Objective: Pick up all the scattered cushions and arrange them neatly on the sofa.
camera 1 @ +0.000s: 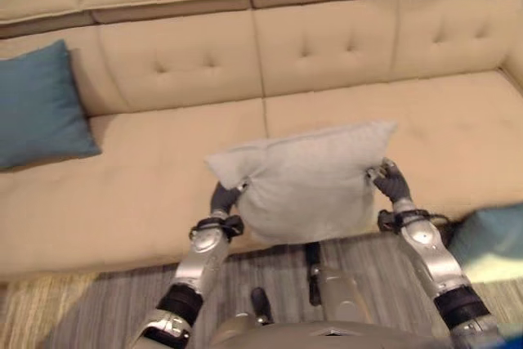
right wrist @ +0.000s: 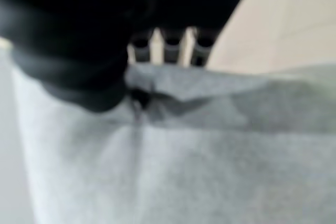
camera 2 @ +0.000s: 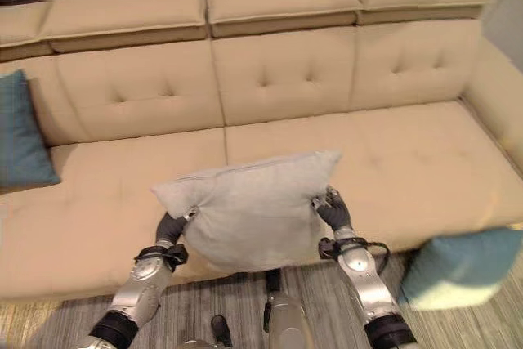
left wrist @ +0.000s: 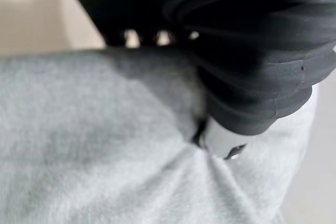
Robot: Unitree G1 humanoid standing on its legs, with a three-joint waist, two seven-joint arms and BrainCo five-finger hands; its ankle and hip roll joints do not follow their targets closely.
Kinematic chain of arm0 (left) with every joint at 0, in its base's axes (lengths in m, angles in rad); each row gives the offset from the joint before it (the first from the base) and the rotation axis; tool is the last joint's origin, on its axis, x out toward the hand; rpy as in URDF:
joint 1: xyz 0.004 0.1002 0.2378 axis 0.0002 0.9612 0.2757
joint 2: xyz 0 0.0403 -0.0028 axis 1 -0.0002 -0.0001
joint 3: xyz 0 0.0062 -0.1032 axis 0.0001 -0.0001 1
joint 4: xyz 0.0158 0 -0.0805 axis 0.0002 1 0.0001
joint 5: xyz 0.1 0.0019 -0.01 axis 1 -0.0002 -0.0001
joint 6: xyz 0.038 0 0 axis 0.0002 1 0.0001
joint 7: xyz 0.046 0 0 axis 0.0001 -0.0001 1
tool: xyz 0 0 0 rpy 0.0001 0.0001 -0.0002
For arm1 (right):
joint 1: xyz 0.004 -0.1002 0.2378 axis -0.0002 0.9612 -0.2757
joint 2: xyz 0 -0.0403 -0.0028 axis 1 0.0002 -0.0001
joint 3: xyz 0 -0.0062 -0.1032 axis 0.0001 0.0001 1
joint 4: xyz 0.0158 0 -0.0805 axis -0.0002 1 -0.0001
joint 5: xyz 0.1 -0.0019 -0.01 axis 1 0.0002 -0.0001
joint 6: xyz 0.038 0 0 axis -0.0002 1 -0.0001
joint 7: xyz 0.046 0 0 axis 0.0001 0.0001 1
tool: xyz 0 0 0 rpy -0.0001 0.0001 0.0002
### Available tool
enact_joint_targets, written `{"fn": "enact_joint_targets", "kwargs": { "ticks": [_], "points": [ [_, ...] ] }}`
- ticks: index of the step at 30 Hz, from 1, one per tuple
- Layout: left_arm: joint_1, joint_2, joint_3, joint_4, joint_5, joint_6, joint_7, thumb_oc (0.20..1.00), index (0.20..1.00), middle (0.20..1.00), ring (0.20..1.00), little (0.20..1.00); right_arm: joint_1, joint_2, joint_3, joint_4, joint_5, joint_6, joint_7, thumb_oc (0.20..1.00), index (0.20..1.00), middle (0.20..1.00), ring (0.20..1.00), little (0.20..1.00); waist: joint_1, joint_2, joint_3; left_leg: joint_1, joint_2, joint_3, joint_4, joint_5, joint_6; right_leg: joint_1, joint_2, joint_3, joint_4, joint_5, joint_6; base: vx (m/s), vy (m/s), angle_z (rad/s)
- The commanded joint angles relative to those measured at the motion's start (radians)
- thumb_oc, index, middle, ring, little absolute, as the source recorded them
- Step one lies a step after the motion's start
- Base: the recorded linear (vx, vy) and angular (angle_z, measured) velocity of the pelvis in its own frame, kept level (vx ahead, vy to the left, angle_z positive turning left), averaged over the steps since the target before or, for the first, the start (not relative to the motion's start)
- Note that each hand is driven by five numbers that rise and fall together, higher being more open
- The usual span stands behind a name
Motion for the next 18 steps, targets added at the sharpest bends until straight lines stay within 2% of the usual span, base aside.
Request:
{"fn": "enact_joint_targets", "kwargs": {
  "ticks": [1, 4, 5, 6, 7, 10, 11, 12, 13, 14, 17, 18],
  "points": [
    [-0.079, -0.014, -0.04, -0.106, -0.008, -0.066, -0.101, 0.2, 0.2, 0.2, 0.2, 0.2, -0.049, 0.012, 0.012, -0.1, 0.003, -0.099, 0.029, 0.2, 0.2, 0.2, 0.2, 0.2, -0.001, -0.077, -0.025, -0.108, 0.161, 0.101, 0.459, -0.011, -0.089, 0.147, 0.008, -0.03, -0.09, -0.068, 0.04, 0.15, -0.154, 0.65],
    [-0.077, -0.013, -0.042, -0.113, -0.01, -0.058, -0.107, 0.2, 0.2, 0.2, 0.2, 0.2, -0.041, 0.011, 0.008, -0.102, 0.005, -0.096, 0.028, 0.2, 0.2, 0.2, 0.2, 0.2, 0.008, -0.085, -0.021, -0.158, 0.178, 0.09, 0.432, -0.026, -0.072, 0.17, 0.009, -0.028, -0.096, -0.085, 0.039, 0.13, -0.027, 0.1],
    [-0.071, -0.012, -0.042, -0.116, -0.006, -0.054, -0.111, 0.2, 0.2, 0.2, 0.2, 0.2, -0.035, 0.01, 0.006, -0.101, 0.002, -0.095, 0.032, 0.2, 0.2, 0.2, 0.2, 0.2, 0.009, -0.085, -0.022, -0.155, 0.18, 0.085, 0.377, -0.041, -0.062, 0.176, 0.01, -0.023, -0.095, -0.094, 0.042, 0.19, 0.115, -0.14],
    [-0.066, -0.009, -0.042, -0.125, 0.0, -0.051, -0.108, 0.2, 0.2, 0.2, 0.2, 0.2, -0.036, 0.009, 0.009, -0.098, -0.001, -0.092, 0.033, 0.2, 0.2, 0.2, 0.2, 0.2, 0.018, -0.082, -0.022, -0.168, 0.183, 0.046, 0.252, -0.013, -0.063, 0.187, 0.011, -0.003, -0.09, -0.109, 0.053, 0.19, 0.114, -0.09],
    [-0.066, -0.009, -0.042, -0.125, 0.001, -0.051, -0.108, 0.2, 0.2, 0.2, 0.2, 0.2, -0.036, 0.008, 0.009, -0.098, -0.001, -0.092, 0.033, 0.2, 0.2, 0.2, 0.2, 0.2, 0.018, -0.083, -0.021, -0.165, 0.181, 0.047, 0.248, -0.011, -0.063, 0.188, 0.01, -0.002, -0.09, -0.109, 0.053, 0.2, 0.155, -0.21],
    [-0.061, -0.007, -0.038, -0.13, -0.007, -0.056, -0.098, 0.2, 0.2, 0.2, 0.2, 0.2, -0.041, 0.011, 0.015, -0.083, 0.003, -0.09, 0.028, 0.2, 0.2, 0.2, 0.2, 0.2, 0.037, -0.064, -0.014, -0.172, 0.203, -0.05, 0.096, 0.084, -0.092, 0.206, 0.017, 0.031, -0.068, -0.143, 0.059, 0.22, 0.228, -0.47],
    [-0.055, -0.009, -0.04, -0.137, -0.017, -0.057, -0.108, 0.2, 0.2, 0.2, 0.2, 0.2, -0.032, 0.005, -0.001, -0.088, 0.003, -0.088, 0.031, 0.2, 0.2, 0.2, 0.2, 0.2, 0.034, -0.041, -0.018, -0.139, 0.227, -0.039, 0.016, 0.116, -0.109, 0.225, 0.001, 0.036, -0.037, -0.173, 0.073, 0.26, 0.308, -0.73],
    [-0.055, -0.01, -0.04, -0.137, -0.017, -0.057, -0.108, 0.2, 0.2, 0.2, 0.2, 0.2, -0.032, 0.005, -0.001, -0.088, 0.003, -0.088, 0.031, 0.2, 0.2, 0.2, 0.2, 0.2, 0.035, -0.04, -0.019, -0.139, 0.227, -0.038, 0.012, 0.119, -0.109, 0.223, 0.001, 0.037, -0.038, -0.171, 0.073, 0.3, 0.436, -0.67],
    [-0.065, -0.009, -0.046, -0.138, -0.012, -0.056, -0.11, 0.2, 0.2, 0.2, 0.2, 0.2, -0.029, 0.003, -0.017, -0.103, -0.004, -0.089, 0.029, 0.2, 0.2, 0.2, 0.2, 0.2, 0.026, -0.025, -0.02, -0.114, 0.216, -0.017, -0.003, 0.114, -0.11, 0.219, -0.02, 0.033, -0.007, -0.182, 0.085, 0.09, 0.188, -0.29],
    [-0.065, -0.009, -0.046, -0.138, -0.012, -0.056, -0.11, 0.2, 0.2, 0.2, 0.2, 0.2, -0.029, 0.003, -0.017, -0.103, -0.004, -0.089, 0.029, 0.2, 0.2, 0.2, 0.2, 0.2, 0.026, -0.024, -0.022, -0.118, 0.217, -0.017, -0.004, 0.116, -0.11, 0.216, -0.02, 0.032, -0.009, -0.18, 0.084, 0.13, 0.327, -0.22],
    [-0.106, 0.02, -0.046, -0.155, -0.005, -0.073, -0.101, 0.2, 0.2, 0.2, 0.2, 0.2, -0.076, 0.008, -0.023, -0.114, -0.01, -0.089, 0.018, 0.2, 0.2, 0.2, 0.2, 0.2, 0.028, -0.023, -0.003, -0.139, 0.165, 0.024, 0.083, 0.037, -0.072, 0.171, -0.097, 0.059, 0.071, -0.174, 0.115, 0.09, 0.349, -0.07],
    [-0.107, 0.02, -0.045, -0.155, -0.006, -0.073, -0.101, 0.2, 0.2, 0.2, 0.2, 0.2, -0.076, 0.008, -0.023, -0.114, -0.01, -0.089, 0.018, 0.2, 0.2, 0.2, 0.2, 0.2, 0.029, -0.023, -0.006, -0.142, 0.165, 0.025, 0.082, 0.04, -0.071, 0.168, -0.097, 0.06, 0.069, -0.171, 0.115, 0.02, 0.259, -0.46]
  ]
}}
